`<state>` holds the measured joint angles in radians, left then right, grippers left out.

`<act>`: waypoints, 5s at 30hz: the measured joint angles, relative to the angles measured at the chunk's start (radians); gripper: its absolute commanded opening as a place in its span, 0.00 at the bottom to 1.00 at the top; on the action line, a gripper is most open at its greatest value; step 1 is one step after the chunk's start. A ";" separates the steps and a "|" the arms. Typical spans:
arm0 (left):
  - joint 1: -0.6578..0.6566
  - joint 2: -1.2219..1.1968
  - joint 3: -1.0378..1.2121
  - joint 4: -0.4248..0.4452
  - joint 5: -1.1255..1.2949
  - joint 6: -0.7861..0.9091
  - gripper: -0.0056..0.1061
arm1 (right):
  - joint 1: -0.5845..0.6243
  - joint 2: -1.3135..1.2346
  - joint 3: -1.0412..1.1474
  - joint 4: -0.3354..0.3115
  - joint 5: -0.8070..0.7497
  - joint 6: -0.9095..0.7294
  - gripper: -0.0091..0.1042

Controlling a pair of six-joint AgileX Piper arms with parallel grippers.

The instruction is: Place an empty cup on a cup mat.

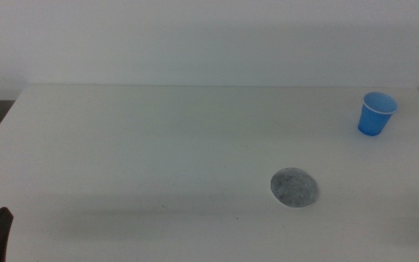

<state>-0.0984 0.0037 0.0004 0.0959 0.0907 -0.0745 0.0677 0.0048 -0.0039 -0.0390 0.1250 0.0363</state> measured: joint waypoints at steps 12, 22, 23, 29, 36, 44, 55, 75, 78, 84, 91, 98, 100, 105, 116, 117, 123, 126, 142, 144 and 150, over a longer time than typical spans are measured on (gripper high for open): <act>0.000 0.000 0.000 0.000 0.000 0.000 0.89 | 0.000 0.241 -0.369 0.045 0.204 0.000 0.90; 0.000 0.000 0.000 0.000 0.000 0.000 0.89 | 0.000 0.669 -0.805 0.092 0.483 0.014 0.90; 0.000 0.000 0.000 0.000 0.000 0.000 0.89 | 0.000 0.702 -0.839 0.098 0.506 0.031 0.90; 0.000 0.000 0.000 0.000 0.000 0.000 0.89 | 0.000 0.960 -1.101 0.093 0.708 0.095 0.90; 0.000 0.000 0.000 0.000 0.000 0.000 0.89 | 0.000 1.270 -1.339 0.012 0.887 0.135 0.90; 0.000 0.000 0.000 0.000 0.000 0.000 0.89 | -0.020 1.494 -1.396 0.050 0.909 0.133 0.90; 0.000 0.000 0.000 0.000 0.000 0.000 0.89 | -0.185 1.935 -1.672 0.120 0.887 0.143 0.83; 0.000 0.000 0.000 0.000 0.000 0.000 0.89 | -0.158 2.169 -1.864 0.140 0.854 0.103 0.06; 0.000 0.000 0.000 0.000 0.000 0.000 0.89 | -0.080 2.021 -1.691 0.161 0.800 0.082 0.06; 0.000 0.000 0.000 0.000 0.000 0.000 0.89 | 0.121 1.797 -1.350 0.226 0.650 0.111 0.06; 0.000 0.000 0.000 0.000 0.000 0.000 0.89 | 0.257 1.744 -1.176 0.232 0.557 0.164 0.06; 0.000 0.000 0.000 0.000 0.000 0.000 0.89 | 0.261 1.774 -1.159 0.227 0.515 0.181 0.06; 0.000 0.000 0.000 0.000 0.000 0.000 0.89 | 0.261 1.777 -1.159 0.225 0.514 0.181 0.06; 0.000 0.000 0.000 0.000 0.000 0.000 0.89 | 0.261 1.777 -1.159 0.217 0.549 0.181 0.37; 0.000 0.000 0.000 0.000 0.000 0.000 0.89 | 0.261 1.614 -1.156 0.190 0.600 0.097 0.90; 0.000 0.000 0.000 0.000 0.000 0.000 0.89 | 0.261 1.560 -1.156 0.175 0.604 0.097 0.90; 0.000 0.000 0.000 0.000 0.000 0.000 0.89 | 0.261 1.220 -1.156 0.020 0.663 0.163 0.90; 0.000 0.000 0.000 0.000 0.000 0.000 0.89 | 0.236 1.051 -1.137 -0.043 0.691 0.190 0.90; 0.000 0.000 0.000 0.000 0.000 0.000 0.89 | 0.142 0.311 -0.421 -0.103 0.353 0.191 0.90; 0.000 0.000 0.000 0.000 0.000 0.000 0.89 | 0.114 0.250 -0.353 -0.076 0.328 0.159 0.90; 0.000 0.000 0.000 0.000 0.000 0.000 0.89 | 0.059 0.091 -0.245 -0.054 0.280 0.094 0.90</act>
<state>-0.0984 0.0037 0.0004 0.0959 0.0907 -0.0745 0.1263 0.0954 -0.2488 -0.0931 0.4049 0.1307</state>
